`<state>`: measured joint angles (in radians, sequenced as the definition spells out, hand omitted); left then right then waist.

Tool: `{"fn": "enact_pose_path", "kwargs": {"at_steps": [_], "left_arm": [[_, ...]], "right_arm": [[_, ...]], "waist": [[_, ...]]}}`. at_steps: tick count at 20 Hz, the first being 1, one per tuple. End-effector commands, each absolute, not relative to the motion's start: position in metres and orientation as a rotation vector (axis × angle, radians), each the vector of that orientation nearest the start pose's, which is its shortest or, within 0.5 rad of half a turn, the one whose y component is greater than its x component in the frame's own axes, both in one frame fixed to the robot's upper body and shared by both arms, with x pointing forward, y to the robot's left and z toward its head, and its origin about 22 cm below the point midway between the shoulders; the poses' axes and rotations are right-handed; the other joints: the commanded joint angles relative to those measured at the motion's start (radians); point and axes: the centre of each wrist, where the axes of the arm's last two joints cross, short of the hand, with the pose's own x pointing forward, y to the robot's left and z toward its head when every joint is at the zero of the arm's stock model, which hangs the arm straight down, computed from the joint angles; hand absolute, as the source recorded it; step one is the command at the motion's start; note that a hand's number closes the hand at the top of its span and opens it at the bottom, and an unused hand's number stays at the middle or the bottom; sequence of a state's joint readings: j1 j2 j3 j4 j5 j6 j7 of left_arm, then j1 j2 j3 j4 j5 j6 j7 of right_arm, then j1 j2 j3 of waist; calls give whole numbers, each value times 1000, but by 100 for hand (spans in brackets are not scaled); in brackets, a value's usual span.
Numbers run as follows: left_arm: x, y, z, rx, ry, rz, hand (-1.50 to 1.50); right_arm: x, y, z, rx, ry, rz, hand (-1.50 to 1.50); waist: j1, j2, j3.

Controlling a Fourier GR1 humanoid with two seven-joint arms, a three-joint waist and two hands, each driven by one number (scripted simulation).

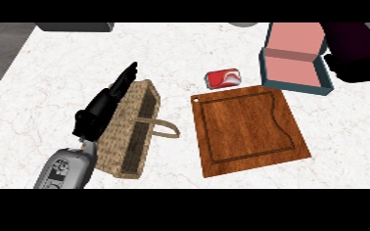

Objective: Pick the eggplant from the cutting board and place it in the cardboard box

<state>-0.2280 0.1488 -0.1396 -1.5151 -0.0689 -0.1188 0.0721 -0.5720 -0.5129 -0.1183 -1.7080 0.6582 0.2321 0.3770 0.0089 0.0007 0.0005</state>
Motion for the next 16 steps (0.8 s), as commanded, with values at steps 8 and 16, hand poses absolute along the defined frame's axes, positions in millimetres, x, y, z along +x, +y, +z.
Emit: {"fn": "enact_pose_path", "kwargs": {"at_steps": [8, 16], "left_arm": [[293, 210, 46, -57, -1614, -456, 0], [286, 203, 35, -65, -1620, -485, 0]], "right_arm": [[389, -291, 189, -1162, -1514, 818, 150], [411, -310, 138, -916, -1381, 638, -150]], "waist": [[7, 4, -1], [12, 7, 0]]}}
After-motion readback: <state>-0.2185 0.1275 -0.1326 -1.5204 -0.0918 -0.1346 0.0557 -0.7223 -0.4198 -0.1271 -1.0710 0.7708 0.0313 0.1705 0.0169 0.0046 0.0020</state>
